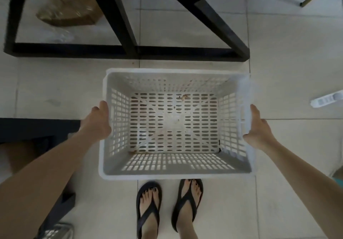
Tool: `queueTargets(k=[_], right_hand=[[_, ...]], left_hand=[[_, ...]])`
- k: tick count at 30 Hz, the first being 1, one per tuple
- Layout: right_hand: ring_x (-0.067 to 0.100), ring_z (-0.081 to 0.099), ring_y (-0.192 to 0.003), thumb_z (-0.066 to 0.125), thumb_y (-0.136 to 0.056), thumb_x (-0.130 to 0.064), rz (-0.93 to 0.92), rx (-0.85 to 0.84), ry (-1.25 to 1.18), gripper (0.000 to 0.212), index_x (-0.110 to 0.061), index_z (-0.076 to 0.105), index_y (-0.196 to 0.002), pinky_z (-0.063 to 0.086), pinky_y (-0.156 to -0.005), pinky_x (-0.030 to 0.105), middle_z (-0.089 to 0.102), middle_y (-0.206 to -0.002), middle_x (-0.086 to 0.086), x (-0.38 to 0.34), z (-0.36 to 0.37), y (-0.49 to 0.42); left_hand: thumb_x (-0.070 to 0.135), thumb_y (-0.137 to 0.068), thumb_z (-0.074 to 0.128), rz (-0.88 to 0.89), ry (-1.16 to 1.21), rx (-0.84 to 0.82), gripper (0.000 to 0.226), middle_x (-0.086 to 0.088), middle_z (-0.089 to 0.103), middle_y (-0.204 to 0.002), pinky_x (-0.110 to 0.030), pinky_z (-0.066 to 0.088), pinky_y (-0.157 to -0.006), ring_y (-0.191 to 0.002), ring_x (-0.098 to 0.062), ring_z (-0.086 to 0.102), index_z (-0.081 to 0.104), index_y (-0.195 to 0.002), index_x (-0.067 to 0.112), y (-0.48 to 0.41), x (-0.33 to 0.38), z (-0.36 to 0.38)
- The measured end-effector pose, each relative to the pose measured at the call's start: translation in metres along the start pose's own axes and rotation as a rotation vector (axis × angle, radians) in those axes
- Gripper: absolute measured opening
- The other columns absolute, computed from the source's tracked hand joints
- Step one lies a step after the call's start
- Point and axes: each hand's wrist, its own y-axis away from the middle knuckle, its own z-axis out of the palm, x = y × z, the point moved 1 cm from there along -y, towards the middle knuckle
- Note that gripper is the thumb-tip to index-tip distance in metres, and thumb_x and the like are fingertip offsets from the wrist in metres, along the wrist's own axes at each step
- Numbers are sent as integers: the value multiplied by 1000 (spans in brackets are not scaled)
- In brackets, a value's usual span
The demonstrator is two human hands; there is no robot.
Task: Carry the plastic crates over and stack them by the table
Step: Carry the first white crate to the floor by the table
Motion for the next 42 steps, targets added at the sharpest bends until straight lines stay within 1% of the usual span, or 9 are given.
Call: queueTargets(k=[8,12,15,18,23,30,35,38,42], right_hand=[[20,47,-64,59,-77,10,3,27,29,109,-39,-7,-149,34,-44,25,35,-136,23,3,10,-14],[28,54,-85,59,-82,3,45,-23,42,102,-38,-6,-149,38,-46,26,30,-142,22,-7,4,-10],[35,54,-106,59,-82,0,22,-3,79,94,-35,3,-149,51,-64,35,31,-140,20,-18,-4,3],[37,52,-111,61,-82,-5,-51,34,146,82,-27,15,-147,52,-86,48,35,-136,18,-33,-16,23],[32,54,-111,56,-88,-17,-109,-42,287,59,-18,29,-140,50,-89,43,44,-131,14,-64,-41,76],[24,58,-93,52,-88,-21,-225,-100,319,39,-16,46,-127,51,-80,35,56,-102,5,-104,-104,200],[24,58,-108,54,-90,-21,-385,-91,419,42,-16,49,-132,47,-85,31,59,-121,6,-133,-138,301],[27,55,-118,52,-91,-23,-526,-69,537,44,-14,48,-134,46,-98,37,57,-131,9,-147,-144,361],[29,57,-114,52,-91,-27,-659,-55,663,43,-15,49,-132,48,-94,37,57,-128,9,-159,-141,459]], left_hand=[[-14,-79,44,1,-24,-30,36,-24,43,-107,-44,46,-67,-80,-39,53,34,-107,6,-11,4,5],[-5,-84,47,-18,-105,-100,33,-22,42,-112,-45,49,-73,-84,-38,53,36,-114,6,-3,12,-2],[5,-88,51,-39,-172,-153,36,-18,43,-111,-45,51,-76,-93,-37,56,33,-119,10,7,22,-10],[11,-89,50,-19,-209,-146,43,-15,47,-113,-43,52,-77,-98,-34,56,31,-127,13,19,25,-21],[20,-93,45,25,-270,-219,41,-10,55,-122,-44,50,-95,-110,-28,57,38,-133,13,59,20,-57],[26,-98,41,105,-231,-255,39,-9,52,-135,-38,46,-101,-118,-26,53,44,-135,14,180,27,-147],[24,-98,44,155,-98,-95,40,-11,51,-137,-35,45,-92,-121,-30,53,45,-136,12,310,22,-204],[23,-97,46,112,-84,-57,39,-12,51,-137,-39,43,-103,-123,-31,50,45,-134,10,387,0,-206],[23,-95,45,16,-68,38,31,-13,55,-127,-39,46,-92,-113,-33,54,50,-122,10,495,-46,-192]])
